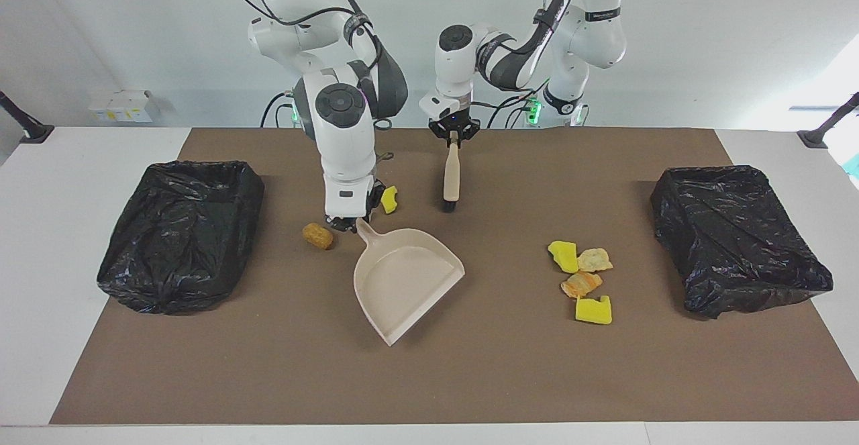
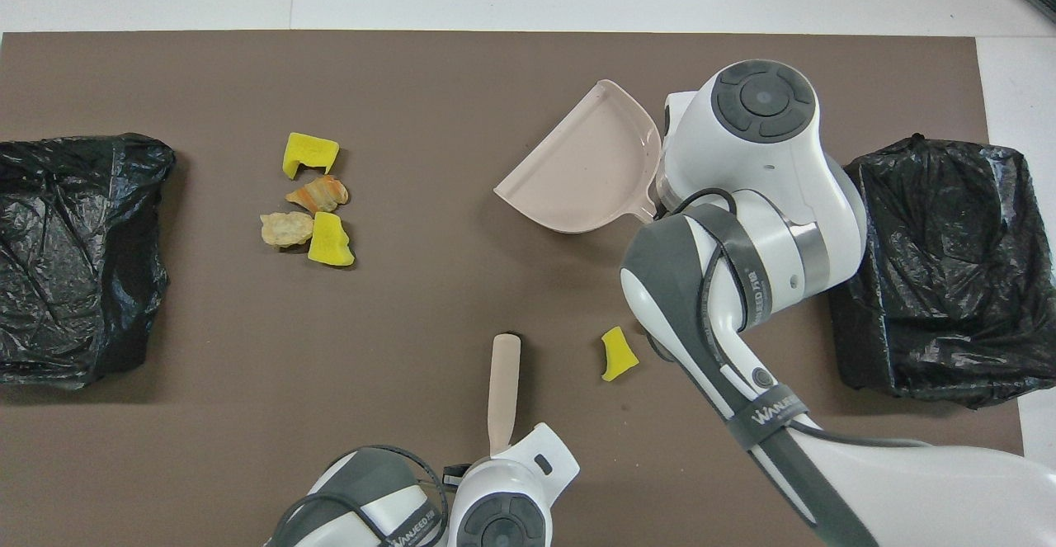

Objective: Sweep and dump trash in bin
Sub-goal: 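Grasp the beige brush handle with the left gripper and lift it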

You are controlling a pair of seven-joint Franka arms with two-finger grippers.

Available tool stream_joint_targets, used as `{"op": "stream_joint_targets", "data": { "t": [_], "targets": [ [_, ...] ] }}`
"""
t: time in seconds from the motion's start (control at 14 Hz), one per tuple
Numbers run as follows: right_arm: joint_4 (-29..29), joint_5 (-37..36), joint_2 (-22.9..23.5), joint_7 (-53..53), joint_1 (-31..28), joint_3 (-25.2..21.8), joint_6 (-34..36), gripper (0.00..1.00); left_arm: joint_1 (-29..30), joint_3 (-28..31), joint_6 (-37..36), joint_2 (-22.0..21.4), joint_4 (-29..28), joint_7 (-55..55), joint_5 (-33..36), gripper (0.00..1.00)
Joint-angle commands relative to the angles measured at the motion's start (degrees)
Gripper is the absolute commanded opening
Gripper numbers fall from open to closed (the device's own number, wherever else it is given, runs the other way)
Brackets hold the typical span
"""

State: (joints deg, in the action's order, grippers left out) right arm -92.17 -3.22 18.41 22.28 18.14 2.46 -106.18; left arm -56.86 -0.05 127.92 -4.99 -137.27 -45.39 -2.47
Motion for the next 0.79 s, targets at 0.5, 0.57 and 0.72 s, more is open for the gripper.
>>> {"op": "stream_joint_targets", "data": {
  "t": [0.5,0.57,0.72],
  "targets": [
    [-2.23,0.76,-1.89,2.25,-0.57,0.36,-1.49,0.00,20.52,1.37,-18.55,-9.33,10.26,12.93,-0.26,0.00],
    [-2.14,0.76,-1.89,2.16,-0.48,0.36,-1.49,0.00,24.04,1.37,-21.45,-9.08,12.01,15.75,-0.26,0.00],
    [-2.14,0.76,-1.89,2.16,-0.22,0.36,-1.49,0.00,30.11,1.46,-22.80,-8.20,13.08,20.41,-0.26,0.00]
  ]
}}
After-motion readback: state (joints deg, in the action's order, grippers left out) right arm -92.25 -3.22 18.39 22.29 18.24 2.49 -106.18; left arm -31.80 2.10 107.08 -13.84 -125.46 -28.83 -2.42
